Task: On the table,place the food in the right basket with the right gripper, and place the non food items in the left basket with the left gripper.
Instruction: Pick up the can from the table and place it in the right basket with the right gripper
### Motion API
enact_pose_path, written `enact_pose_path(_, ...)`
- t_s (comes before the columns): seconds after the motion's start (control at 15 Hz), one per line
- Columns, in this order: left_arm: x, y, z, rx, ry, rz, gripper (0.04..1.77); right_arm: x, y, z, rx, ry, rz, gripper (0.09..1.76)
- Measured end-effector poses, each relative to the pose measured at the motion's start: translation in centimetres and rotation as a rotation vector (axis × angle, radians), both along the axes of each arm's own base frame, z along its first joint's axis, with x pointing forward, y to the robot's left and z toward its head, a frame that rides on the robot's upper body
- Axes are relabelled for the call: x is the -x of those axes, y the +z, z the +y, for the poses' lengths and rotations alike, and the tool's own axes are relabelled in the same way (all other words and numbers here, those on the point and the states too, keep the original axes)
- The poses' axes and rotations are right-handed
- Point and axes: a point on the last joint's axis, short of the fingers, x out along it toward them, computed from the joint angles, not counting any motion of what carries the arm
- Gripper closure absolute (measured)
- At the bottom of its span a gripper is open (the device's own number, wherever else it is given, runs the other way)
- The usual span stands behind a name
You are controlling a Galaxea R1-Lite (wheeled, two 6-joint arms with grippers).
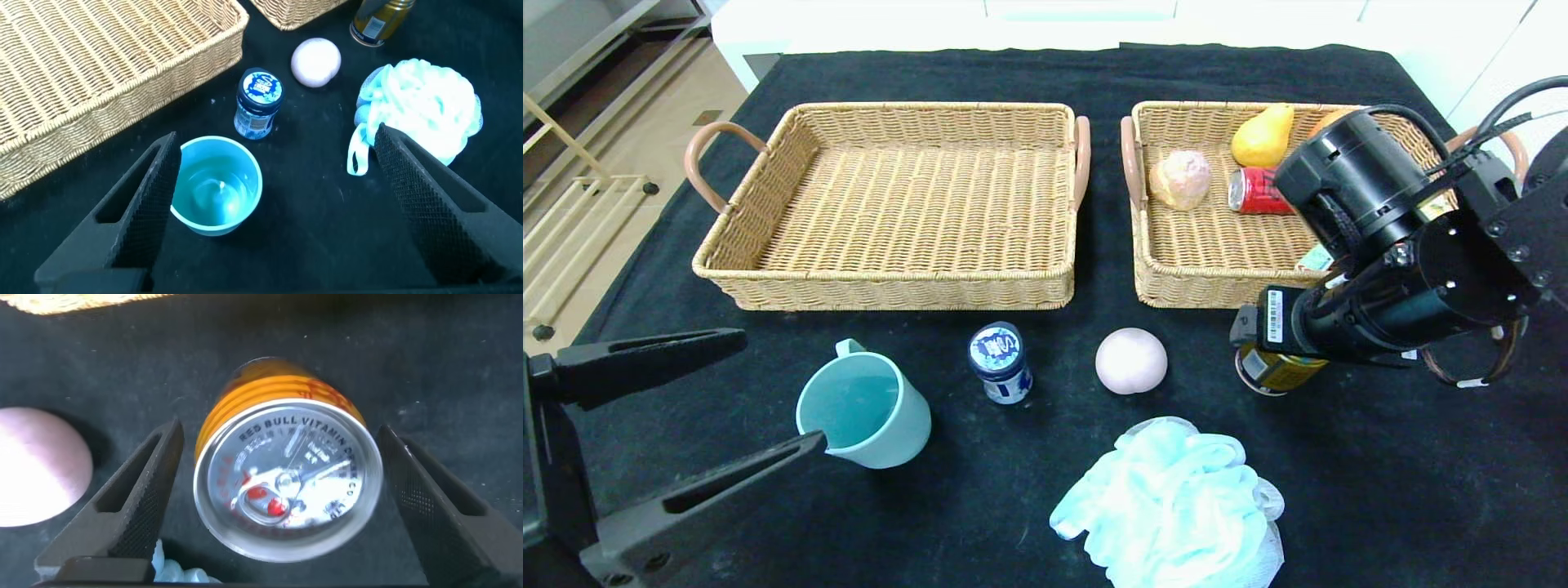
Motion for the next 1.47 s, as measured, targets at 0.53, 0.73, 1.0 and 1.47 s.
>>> enact_pose_path(0.53, 0.2, 0.1, 0.1, 0.001, 0.0, -0.011, 0.09, -0.8, -1.1, 0.3, 0.017, -0.013, 0.027, 0.14)
enact_pose_path(0.73, 0.3, 0.1, 0.1, -0.001, 0.0, -0.013, 0.09, -0.8, -1.1, 0.3, 0.018, -0.013, 0.027, 0.46)
enact_pose_path(1.0, 0.3, 0.1, 0.1, 0.0, 0.0, -0.017, 0.09, -0.9, -1.1, 0.2, 0.016, -0.016, 0.027, 0.65)
enact_pose_path(1.47, 0.4, 0.1, 0.2, -0.003, -0.003, -0.013, 0.09, -1.0, -1.2, 0.1, 0.019, -0.021, 0.03, 0.66)
